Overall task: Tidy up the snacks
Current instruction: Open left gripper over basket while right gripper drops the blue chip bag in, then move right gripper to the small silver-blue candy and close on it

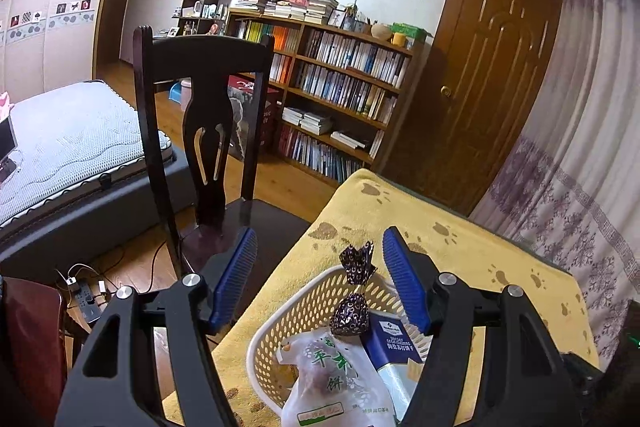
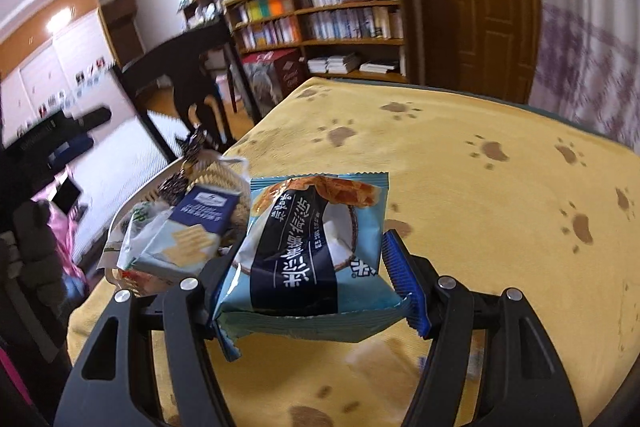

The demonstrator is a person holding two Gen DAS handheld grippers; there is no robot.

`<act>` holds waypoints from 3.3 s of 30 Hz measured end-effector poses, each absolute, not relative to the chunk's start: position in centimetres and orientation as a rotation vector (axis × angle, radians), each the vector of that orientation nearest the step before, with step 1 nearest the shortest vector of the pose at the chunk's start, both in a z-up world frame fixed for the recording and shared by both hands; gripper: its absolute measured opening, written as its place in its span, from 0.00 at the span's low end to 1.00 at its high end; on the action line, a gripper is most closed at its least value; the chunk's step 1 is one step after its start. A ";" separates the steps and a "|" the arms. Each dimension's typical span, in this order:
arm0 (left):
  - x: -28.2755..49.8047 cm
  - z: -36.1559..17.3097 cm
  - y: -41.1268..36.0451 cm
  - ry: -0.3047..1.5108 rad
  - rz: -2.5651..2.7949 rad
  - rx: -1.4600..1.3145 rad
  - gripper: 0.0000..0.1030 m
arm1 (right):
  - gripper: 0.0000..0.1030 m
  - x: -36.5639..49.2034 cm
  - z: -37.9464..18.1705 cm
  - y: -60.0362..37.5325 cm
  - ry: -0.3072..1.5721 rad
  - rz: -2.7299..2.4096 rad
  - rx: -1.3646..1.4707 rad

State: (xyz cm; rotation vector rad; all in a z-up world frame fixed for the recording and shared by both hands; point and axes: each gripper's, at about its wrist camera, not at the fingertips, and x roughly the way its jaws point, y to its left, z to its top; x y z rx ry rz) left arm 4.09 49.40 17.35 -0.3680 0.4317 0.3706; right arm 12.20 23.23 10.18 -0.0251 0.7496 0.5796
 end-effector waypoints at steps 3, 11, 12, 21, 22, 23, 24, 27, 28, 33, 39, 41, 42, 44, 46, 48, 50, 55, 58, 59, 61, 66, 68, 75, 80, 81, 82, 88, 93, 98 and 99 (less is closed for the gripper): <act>3.8 17.7 49.6 0.417 0.360 -0.378 0.65 | 0.64 12.1 10.3 26.1 0.764 0.596 -0.086; 3.2 18.5 49.7 0.383 0.334 -0.382 0.66 | 0.64 12.9 10.9 32.4 0.815 0.605 -0.196; 3.2 18.5 49.8 0.381 0.335 -0.388 0.67 | 0.64 13.2 10.8 33.0 0.820 0.600 -0.212; 2.7 18.7 50.6 0.363 0.327 -0.415 0.70 | 0.64 13.2 9.8 38.5 0.862 0.617 -0.322; 2.6 18.6 50.7 0.362 0.329 -0.419 0.70 | 0.64 13.0 9.8 38.8 0.856 0.627 -0.326; 2.6 18.6 50.7 0.362 0.331 -0.423 0.70 | 0.64 12.9 9.9 39.0 0.854 0.634 -0.327; 2.6 18.6 50.8 0.362 0.333 -0.425 0.70 | 0.64 12.8 9.9 39.1 0.852 0.640 -0.327; 2.7 18.6 50.8 0.365 0.335 -0.428 0.70 | 0.65 12.6 9.9 39.1 0.850 0.653 -0.316; 2.7 18.6 50.7 0.366 0.336 -0.429 0.70 | 0.65 12.7 9.9 39.0 0.849 0.655 -0.306; 2.8 18.6 50.6 0.370 0.333 -0.428 0.71 | 0.71 13.0 10.2 37.9 0.837 0.684 -0.234; 2.8 18.6 50.6 0.370 0.331 -0.429 0.71 | 0.72 13.2 11.3 35.3 0.809 0.698 -0.118; 2.8 18.6 50.6 0.371 0.329 -0.428 0.71 | 0.72 13.3 11.5 34.4 0.807 0.690 -0.081; 2.9 18.6 50.5 0.372 0.326 -0.426 0.71 | 0.72 13.4 11.5 33.9 0.807 0.685 -0.062; 2.9 18.5 50.3 0.374 0.321 -0.423 0.71 | 0.72 13.7 11.6 32.7 0.810 0.670 -0.022; 3.0 18.5 50.0 0.376 0.313 -0.419 0.72 | 0.72 13.8 11.5 31.6 0.812 0.657 0.004; 3.0 18.4 49.9 0.376 0.308 -0.415 0.73 | 0.72 13.8 11.4 30.5 0.812 0.642 0.021; 3.1 18.4 49.4 0.376 0.300 -0.407 0.76 | 0.72 13.9 11.1 29.1 0.812 0.621 0.045; 3.4 18.3 48.5 0.385 0.278 -0.388 0.77 | 0.72 14.2 10.5 25.2 0.819 0.566 0.122; 3.5 18.2 47.7 0.391 0.264 -0.372 0.77 | 0.72 14.2 10.0 22.7 0.823 0.527 0.163; 3.5 18.2 47.2 0.394 0.255 -0.366 0.77 | 0.72 14.1 9.9 21.8 0.823 0.513 0.176; 3.6 18.3 46.6 0.397 0.243 -0.353 0.77 | 0.72 14.0 9.5 20.4 0.825 0.492 0.192; 4.2 18.1 44.6 0.417 0.202 -0.314 0.77 | 0.72 13.9 7.7 16.6 0.852 0.419 0.218; 4.4 18.0 43.7 0.426 0.182 -0.299 0.78 | 0.72 13.9 6.9 15.0 0.865 0.391 0.241; 5.0 17.5 40.2 0.460 0.112 -0.228 0.78 | 0.72 13.2 4.6 11.1 0.891 0.324 0.296; 5.3 16.9 37.6 0.481 0.061 -0.175 0.83 | 0.72 12.6 3.5 9.6 0.902 0.288 0.289; 5.3 16.8 37.0 0.484 0.050 -0.161 0.83 | 0.72 12.5 3.3 9.5 0.904 0.286 0.287; 5.2 16.6 36.3 0.489 0.036 -0.144 0.84 | 0.72 12.4 3.1 9.4 0.910 0.284 0.283; 5.1 16.1 33.8 0.504 0.001 -0.089 0.90 | 0.72 12.0 2.0 10.3 0.933 0.273 0.191; 5.3 15.8 33.1 0.513 -0.015 -0.067 0.91 | 0.72 11.8 1.0 12.0 0.956 0.253 0.046; 5.4 15.6 32.9 0.519 -0.016 -0.065 0.91 | 0.72 11.4 0.8 13.4 0.928 0.251 -0.068; 5.4 15.6 33.0 0.520 -0.016 -0.065 0.91 | 0.72 11.5 0.8 13.5 0.927 0.255 -0.076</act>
